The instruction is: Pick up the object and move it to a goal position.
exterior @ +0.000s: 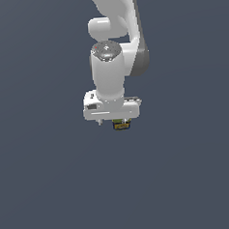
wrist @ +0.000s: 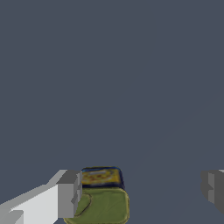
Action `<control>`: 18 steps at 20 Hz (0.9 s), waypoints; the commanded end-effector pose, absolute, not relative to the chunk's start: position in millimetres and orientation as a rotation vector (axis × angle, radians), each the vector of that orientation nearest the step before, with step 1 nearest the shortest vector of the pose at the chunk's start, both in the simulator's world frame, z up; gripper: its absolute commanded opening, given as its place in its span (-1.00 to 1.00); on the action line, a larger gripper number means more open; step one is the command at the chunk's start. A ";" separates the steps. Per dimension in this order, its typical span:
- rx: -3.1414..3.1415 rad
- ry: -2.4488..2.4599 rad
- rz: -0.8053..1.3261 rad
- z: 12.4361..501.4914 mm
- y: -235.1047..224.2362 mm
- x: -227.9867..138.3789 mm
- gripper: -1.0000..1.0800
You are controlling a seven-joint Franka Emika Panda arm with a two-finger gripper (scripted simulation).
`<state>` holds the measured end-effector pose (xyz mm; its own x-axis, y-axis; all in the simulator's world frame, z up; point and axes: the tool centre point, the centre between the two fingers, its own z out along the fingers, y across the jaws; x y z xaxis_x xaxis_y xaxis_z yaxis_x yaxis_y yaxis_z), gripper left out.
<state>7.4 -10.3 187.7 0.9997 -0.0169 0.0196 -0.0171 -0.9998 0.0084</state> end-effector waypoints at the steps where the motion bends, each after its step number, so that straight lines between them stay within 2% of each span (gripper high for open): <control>1: 3.133 -0.027 0.031 187.7 -10.3 7.4 0.92; 10: 3.128 -0.072 0.016 181.5 -43.1 2.0 0.92; 18: 3.127 -0.100 0.015 180.4 -42.5 1.0 0.92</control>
<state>1.4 -42.9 180.8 0.9983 -0.0570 0.0104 -0.0571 -0.9983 0.0124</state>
